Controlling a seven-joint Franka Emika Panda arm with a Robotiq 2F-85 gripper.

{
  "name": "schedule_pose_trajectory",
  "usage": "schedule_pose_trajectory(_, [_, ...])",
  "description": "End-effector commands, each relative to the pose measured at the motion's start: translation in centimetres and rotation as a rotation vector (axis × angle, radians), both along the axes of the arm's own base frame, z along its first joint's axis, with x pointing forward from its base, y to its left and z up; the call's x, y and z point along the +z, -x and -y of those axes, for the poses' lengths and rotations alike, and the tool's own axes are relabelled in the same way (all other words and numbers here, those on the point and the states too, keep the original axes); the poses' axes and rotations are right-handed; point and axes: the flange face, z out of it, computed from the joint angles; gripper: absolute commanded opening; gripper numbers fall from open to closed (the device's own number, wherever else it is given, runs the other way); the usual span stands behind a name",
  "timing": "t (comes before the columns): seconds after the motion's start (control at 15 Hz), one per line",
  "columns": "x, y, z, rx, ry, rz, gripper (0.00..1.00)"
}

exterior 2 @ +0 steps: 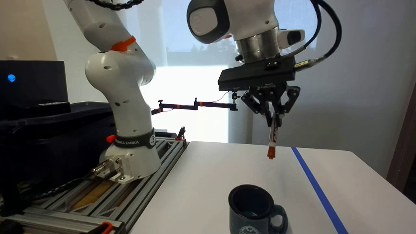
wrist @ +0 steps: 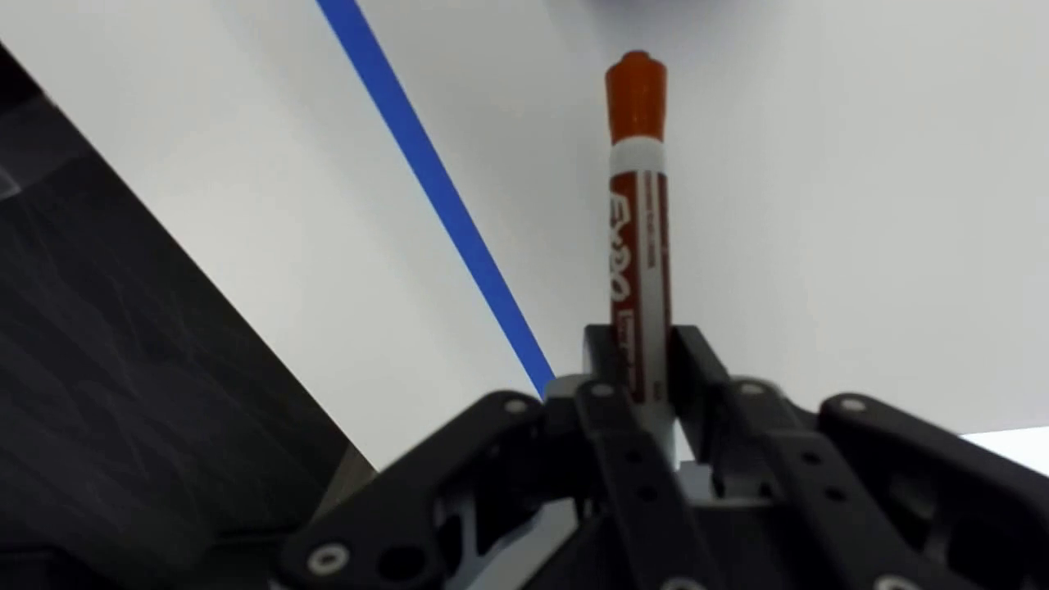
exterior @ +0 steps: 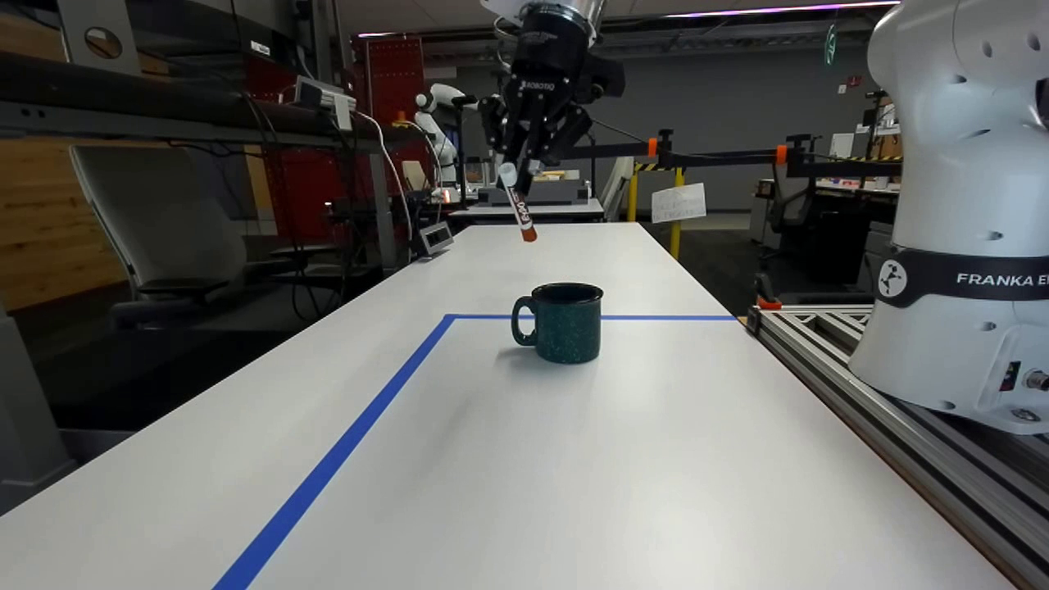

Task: Remove the marker from the cup

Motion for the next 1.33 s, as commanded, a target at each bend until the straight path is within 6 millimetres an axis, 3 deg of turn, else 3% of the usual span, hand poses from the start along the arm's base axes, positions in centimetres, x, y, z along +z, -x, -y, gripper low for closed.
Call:
schedule_pose_trajectory(0.0, [-0.5, -0.6, -2.8, 0.188, 0.020, 0.060, 0.05])
schedule_pose_trajectory(0.27, [-4.2, -1.2, -4.1, 0.375, 0.053, 0.046, 0.05])
schedule_pose_trajectory(0.8, [-12.7, -0.8, -3.9, 0.582, 0.180, 0.029, 0.05])
schedule_pose_trajectory(1.2, [-16.1, 0.2, -4.2, 0.717, 0.278, 0.040, 0.05])
schedule_pose_trajectory(1.27, [-15.3, -0.5, -5.1, 0.735, 0.290, 0.046, 0.05])
